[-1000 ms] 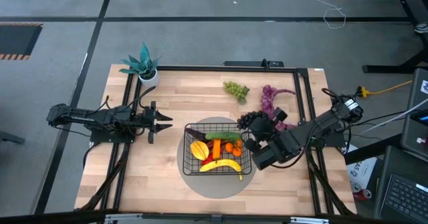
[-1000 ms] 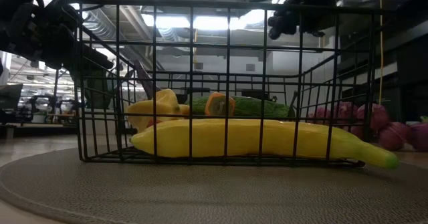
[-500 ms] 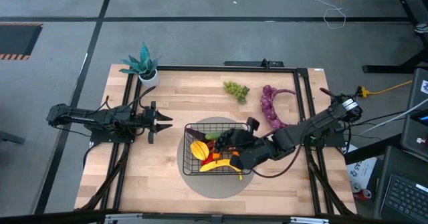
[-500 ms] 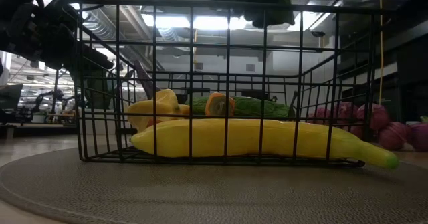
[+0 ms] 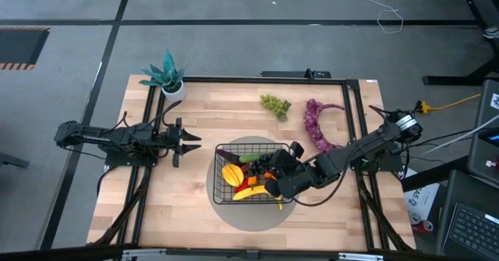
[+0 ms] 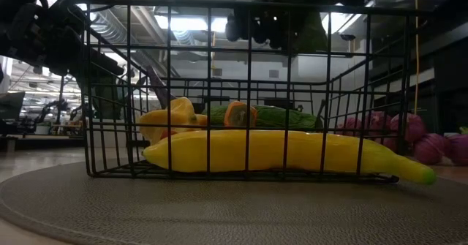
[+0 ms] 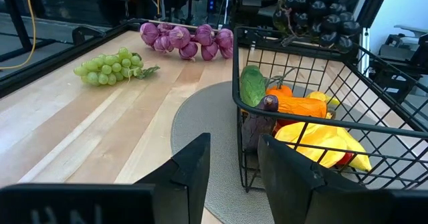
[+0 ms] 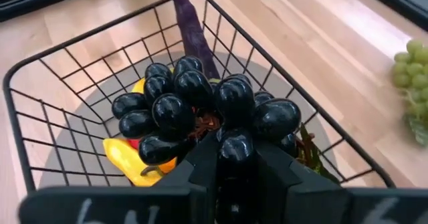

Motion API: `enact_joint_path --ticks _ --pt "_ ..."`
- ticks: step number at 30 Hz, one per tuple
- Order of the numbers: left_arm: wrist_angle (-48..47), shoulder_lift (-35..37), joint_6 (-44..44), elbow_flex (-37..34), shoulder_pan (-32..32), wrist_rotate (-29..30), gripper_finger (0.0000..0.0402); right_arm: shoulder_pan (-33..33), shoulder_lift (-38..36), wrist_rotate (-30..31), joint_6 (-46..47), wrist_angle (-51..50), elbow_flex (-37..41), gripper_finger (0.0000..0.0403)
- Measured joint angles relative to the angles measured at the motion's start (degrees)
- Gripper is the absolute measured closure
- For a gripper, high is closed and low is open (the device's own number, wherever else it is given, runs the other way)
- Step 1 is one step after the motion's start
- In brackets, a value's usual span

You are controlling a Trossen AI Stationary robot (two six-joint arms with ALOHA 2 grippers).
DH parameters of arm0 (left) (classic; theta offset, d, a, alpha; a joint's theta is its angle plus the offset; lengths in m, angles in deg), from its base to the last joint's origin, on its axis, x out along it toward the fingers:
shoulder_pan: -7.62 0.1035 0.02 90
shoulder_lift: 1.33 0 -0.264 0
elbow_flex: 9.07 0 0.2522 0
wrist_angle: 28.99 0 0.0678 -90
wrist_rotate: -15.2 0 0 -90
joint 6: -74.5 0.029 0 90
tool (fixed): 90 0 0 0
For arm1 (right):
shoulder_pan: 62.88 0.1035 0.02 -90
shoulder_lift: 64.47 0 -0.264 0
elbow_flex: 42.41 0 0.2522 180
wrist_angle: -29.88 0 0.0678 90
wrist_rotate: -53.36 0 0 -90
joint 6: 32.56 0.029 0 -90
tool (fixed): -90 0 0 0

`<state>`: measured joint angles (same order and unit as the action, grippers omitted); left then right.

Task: Build produce basket
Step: Put the black grapes into the black wire basket

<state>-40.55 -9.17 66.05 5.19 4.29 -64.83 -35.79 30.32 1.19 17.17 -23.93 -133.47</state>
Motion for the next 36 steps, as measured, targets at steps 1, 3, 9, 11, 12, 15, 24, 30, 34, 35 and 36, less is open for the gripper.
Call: enact_joint_path --ticks 1,3,9,11,12,15,24,30,34,35,36 --pt "0.0 0.0 0.0 0.0 0.0 0.0 0.0280 0.0 0.0 0.0 0.7 -0.1 0.1 0.0336" --pt "0.0 0.0 0.0 0.0 0.0 0.0 0.0280 0.0 0.0 0.0 0.8 0.0 0.2 0.0336" --pt "0.0 0.0 0.0 0.0 0.0 0.0 0.0280 0.0 0.0 0.0 0.2 0.0 0.2 0.0336" --pt "0.0 0.0 0.0 0.0 0.0 0.0 0.0280 0.0 0.0 0.0 0.0 0.0 0.2 0.0336" --pt "0.0 0.0 0.0 0.0 0.0 0.0 0.0280 0.0 0.0 0.0 0.0 0.0 0.2 0.0336" --pt "0.0 0.0 0.0 0.0 0.0 0.0 0.0280 0.0 0.0 0.0 -0.3 0.0 0.2 0.0336" --pt "0.0 0.0 0.0 0.0 0.0 0.0 0.0280 0.0 0.0 -0.9 -4.5 0.0 0.2 0.0336" --pt "0.0 0.0 0.0 0.0 0.0 0.0 0.0280 0.0 0.0 -5.9 -5.5 0.5 0.2 0.0336" --pt "0.0 0.0 0.0 0.0 0.0 0.0 0.0280 0.0 0.0 -4.5 -5.1 0.8 0.2 0.0327" --pt "0.0 0.0 0.0 0.0 0.0 0.0 0.0280 0.0 0.0 -4.3 -5.3 0.8 0.2 0.0322" --pt "0.0 0.0 0.0 0.0 0.0 0.0 0.0280 0.0 0.0 -4.0 -5.4 0.8 0.2 0.0315"
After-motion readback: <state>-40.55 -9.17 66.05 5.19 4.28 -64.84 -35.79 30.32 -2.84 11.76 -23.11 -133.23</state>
